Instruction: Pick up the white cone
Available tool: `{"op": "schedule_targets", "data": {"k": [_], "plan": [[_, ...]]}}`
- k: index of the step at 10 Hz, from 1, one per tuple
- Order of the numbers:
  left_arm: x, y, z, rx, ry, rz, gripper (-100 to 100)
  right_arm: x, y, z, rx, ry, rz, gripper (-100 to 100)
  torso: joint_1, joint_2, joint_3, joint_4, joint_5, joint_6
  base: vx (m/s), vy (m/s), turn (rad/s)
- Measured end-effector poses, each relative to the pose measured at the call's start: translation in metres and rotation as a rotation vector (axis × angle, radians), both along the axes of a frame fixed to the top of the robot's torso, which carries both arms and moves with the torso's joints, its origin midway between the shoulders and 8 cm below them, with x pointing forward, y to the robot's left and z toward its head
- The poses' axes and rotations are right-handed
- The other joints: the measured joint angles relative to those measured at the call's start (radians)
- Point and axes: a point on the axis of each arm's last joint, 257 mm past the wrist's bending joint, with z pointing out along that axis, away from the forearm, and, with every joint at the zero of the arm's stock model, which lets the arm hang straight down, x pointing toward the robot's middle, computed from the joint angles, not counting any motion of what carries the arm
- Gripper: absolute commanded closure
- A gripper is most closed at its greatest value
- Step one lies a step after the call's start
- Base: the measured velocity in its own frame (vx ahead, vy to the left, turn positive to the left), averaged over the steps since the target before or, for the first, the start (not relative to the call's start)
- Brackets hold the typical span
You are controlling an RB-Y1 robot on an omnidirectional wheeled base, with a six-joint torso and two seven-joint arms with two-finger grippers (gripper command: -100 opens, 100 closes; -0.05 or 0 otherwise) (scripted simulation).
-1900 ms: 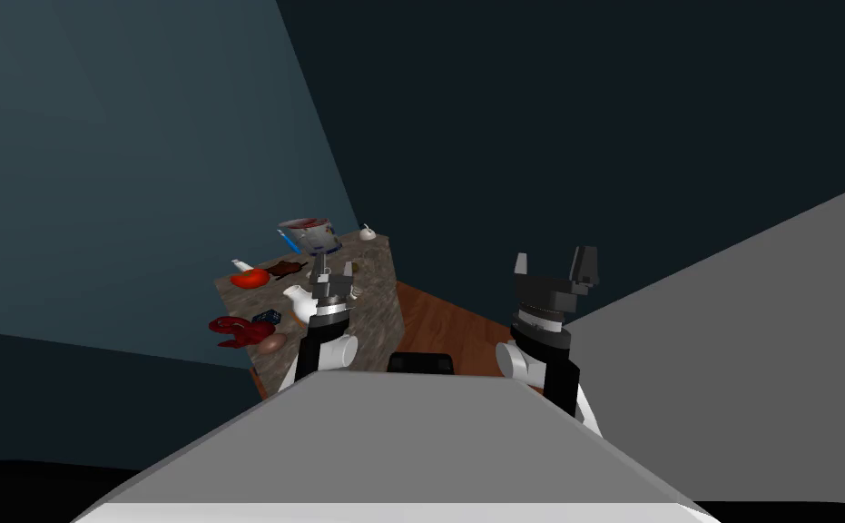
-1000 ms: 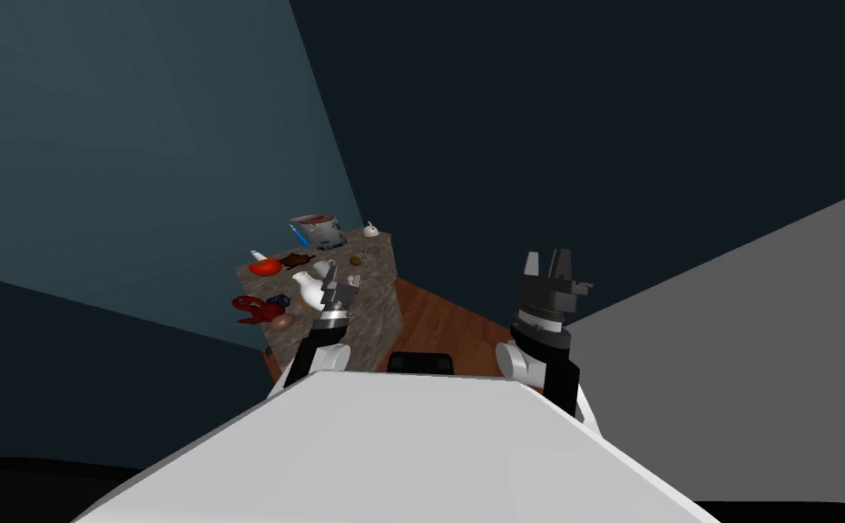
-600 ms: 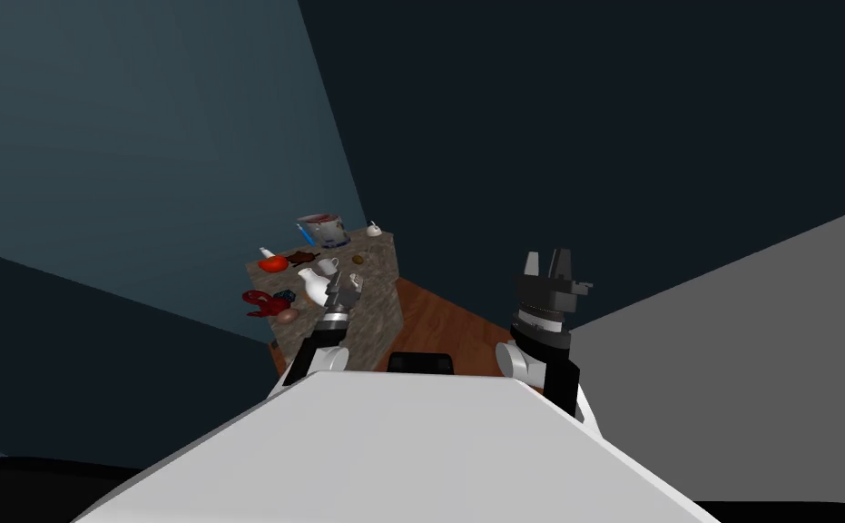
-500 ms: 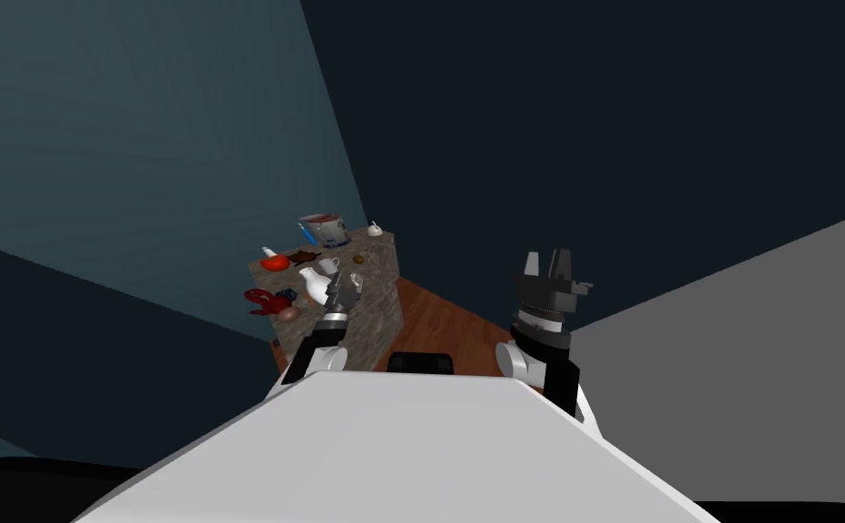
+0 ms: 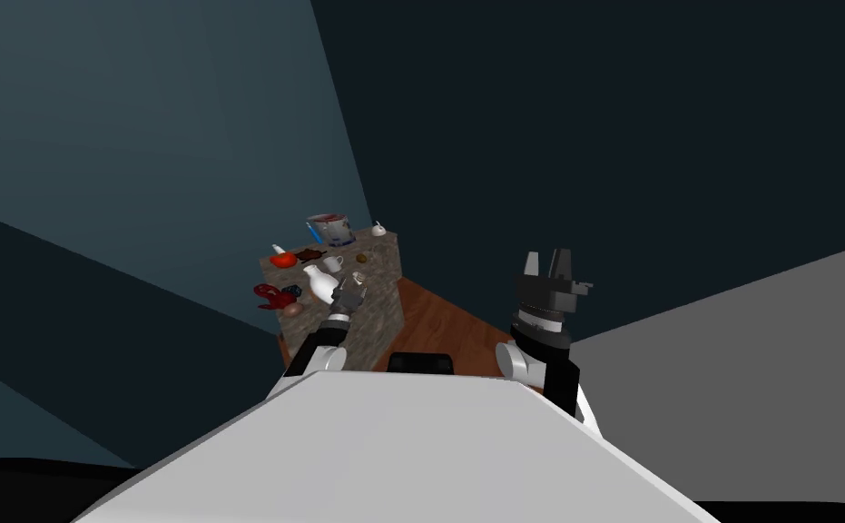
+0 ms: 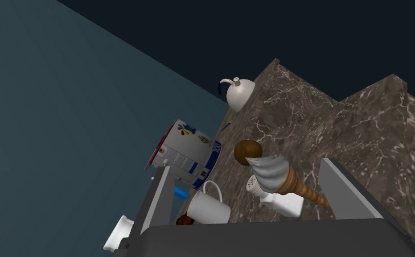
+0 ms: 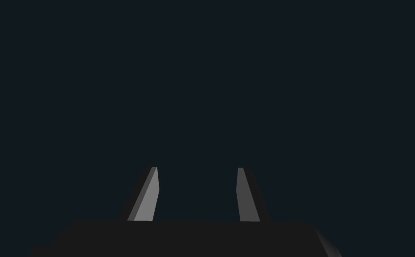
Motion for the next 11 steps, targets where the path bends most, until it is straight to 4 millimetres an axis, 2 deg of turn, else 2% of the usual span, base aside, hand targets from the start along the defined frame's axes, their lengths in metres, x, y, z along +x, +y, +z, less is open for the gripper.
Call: {"op": "schedule_targets", "data": {"k": [5,11], "plan": [[0.002,0.008,-0.046,-0.166,0.134,-0.018,-100,0.000,0.000,0.000,0.000,0.000,0.000,0,0.003,-0.001,-0.001,0.000,0.001,0.000,0.036,0.009,0.077],[0.004,0.004,-0.078,-0.345,0.250,-0.035,-100,0.000,0.000,0.000,0.000,0.000,0.000,0,0.004,-0.005,-0.003,-0.001,0.001,0.000,0.073,0.023,0.064]]}}
